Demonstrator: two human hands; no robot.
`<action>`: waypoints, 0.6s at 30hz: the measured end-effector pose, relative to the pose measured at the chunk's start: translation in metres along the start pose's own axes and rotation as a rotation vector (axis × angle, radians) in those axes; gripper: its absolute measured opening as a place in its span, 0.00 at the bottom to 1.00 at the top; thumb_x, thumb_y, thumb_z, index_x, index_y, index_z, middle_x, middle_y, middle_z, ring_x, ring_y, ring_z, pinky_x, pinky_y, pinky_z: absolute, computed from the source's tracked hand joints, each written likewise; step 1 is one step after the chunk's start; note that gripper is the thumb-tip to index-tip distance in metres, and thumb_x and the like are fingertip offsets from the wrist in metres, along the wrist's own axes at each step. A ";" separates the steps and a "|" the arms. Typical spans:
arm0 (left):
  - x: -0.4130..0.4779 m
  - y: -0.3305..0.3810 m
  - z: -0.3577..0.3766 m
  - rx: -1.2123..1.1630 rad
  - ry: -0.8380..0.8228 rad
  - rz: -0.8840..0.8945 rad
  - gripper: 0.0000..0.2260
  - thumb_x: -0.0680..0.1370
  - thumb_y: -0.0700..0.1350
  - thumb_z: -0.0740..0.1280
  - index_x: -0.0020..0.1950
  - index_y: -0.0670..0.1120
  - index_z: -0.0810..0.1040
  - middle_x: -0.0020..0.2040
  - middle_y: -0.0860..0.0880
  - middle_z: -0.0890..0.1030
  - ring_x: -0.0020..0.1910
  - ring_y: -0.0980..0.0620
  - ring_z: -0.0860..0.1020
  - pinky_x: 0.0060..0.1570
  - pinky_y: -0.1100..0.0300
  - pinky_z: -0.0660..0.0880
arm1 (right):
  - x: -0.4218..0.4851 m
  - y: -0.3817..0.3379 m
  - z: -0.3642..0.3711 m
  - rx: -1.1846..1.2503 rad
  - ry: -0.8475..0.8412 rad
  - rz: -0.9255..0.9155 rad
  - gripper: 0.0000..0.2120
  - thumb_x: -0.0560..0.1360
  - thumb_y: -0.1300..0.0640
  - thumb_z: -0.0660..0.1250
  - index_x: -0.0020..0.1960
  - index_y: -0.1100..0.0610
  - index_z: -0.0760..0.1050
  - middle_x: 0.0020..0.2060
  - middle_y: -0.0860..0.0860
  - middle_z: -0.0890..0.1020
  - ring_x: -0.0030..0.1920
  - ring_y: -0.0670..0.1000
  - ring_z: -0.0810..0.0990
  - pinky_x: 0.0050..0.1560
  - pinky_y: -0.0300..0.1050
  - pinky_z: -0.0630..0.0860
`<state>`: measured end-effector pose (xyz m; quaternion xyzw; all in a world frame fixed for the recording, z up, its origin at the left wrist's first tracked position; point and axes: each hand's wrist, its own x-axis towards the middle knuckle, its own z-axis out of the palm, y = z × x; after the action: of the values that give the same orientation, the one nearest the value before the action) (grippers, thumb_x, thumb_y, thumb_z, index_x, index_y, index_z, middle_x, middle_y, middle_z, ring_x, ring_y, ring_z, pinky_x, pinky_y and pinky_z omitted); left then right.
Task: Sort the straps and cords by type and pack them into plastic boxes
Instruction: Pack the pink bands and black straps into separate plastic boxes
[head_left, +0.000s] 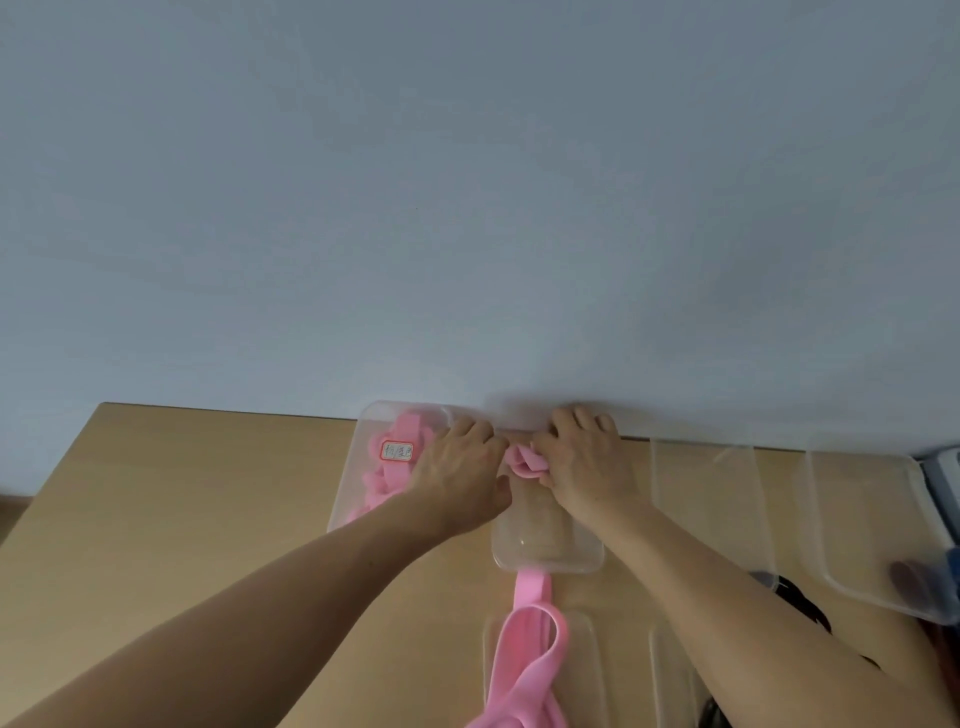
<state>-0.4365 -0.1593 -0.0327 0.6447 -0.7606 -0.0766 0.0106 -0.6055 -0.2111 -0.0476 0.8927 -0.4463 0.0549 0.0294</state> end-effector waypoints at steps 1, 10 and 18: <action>-0.001 0.001 -0.001 0.030 0.014 0.011 0.14 0.74 0.50 0.63 0.56 0.47 0.79 0.52 0.48 0.77 0.56 0.45 0.72 0.54 0.55 0.68 | -0.001 -0.001 0.001 -0.007 0.004 0.011 0.12 0.60 0.54 0.80 0.37 0.54 0.78 0.35 0.51 0.78 0.38 0.57 0.77 0.39 0.50 0.72; 0.002 0.011 0.016 0.244 0.003 0.277 0.17 0.77 0.47 0.61 0.61 0.44 0.81 0.62 0.46 0.79 0.66 0.42 0.74 0.69 0.47 0.66 | -0.008 -0.002 0.003 -0.036 -0.031 0.066 0.12 0.59 0.52 0.80 0.38 0.51 0.80 0.32 0.45 0.82 0.38 0.54 0.79 0.42 0.48 0.61; 0.006 0.006 0.022 0.227 -0.039 0.228 0.21 0.81 0.49 0.54 0.70 0.43 0.72 0.71 0.45 0.70 0.73 0.43 0.63 0.72 0.41 0.53 | -0.021 0.004 0.003 -0.029 -0.012 0.007 0.08 0.68 0.51 0.71 0.46 0.51 0.81 0.42 0.47 0.84 0.46 0.54 0.79 0.46 0.50 0.64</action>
<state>-0.4459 -0.1620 -0.0540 0.5497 -0.8326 -0.0013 -0.0685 -0.6210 -0.1967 -0.0536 0.8910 -0.4502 0.0433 0.0393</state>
